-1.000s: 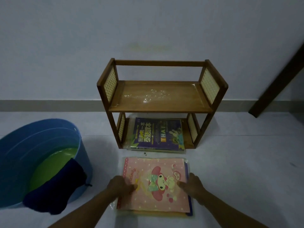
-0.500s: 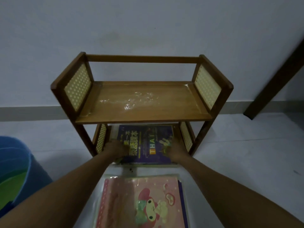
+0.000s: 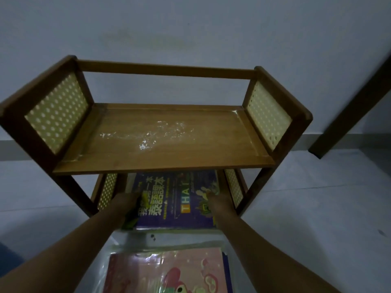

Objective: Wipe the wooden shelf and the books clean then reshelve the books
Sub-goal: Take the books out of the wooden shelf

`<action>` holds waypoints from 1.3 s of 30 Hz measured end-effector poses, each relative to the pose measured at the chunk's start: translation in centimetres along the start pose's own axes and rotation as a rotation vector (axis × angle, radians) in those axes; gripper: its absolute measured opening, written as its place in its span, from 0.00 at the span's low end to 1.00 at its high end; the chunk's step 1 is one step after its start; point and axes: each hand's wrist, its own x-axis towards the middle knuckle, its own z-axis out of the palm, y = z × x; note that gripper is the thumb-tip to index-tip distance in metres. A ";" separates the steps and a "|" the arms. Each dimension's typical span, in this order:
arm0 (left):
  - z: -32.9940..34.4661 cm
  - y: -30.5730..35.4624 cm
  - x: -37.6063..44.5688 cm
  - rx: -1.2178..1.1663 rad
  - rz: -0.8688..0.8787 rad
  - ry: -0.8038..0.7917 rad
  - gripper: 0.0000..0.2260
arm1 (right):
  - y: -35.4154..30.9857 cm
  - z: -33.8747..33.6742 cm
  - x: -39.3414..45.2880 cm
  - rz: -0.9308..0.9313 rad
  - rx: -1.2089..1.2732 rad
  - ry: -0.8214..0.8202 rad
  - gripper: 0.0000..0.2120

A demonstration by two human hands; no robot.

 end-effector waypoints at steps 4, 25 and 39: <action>-0.9 -0.7 -0.4 0.044 0.049 0.062 0.20 | 0.0 -1.7 -1.9 -0.033 0.065 0.008 0.34; -5.5 -15.6 -14.2 0.780 0.145 0.294 0.23 | 12.0 -5.7 -17.2 -0.091 -0.264 -0.004 0.19; -13.2 -4.7 -27.7 0.767 0.757 0.543 0.26 | -4.1 -1.1 -22.2 -0.694 -0.812 -0.546 0.34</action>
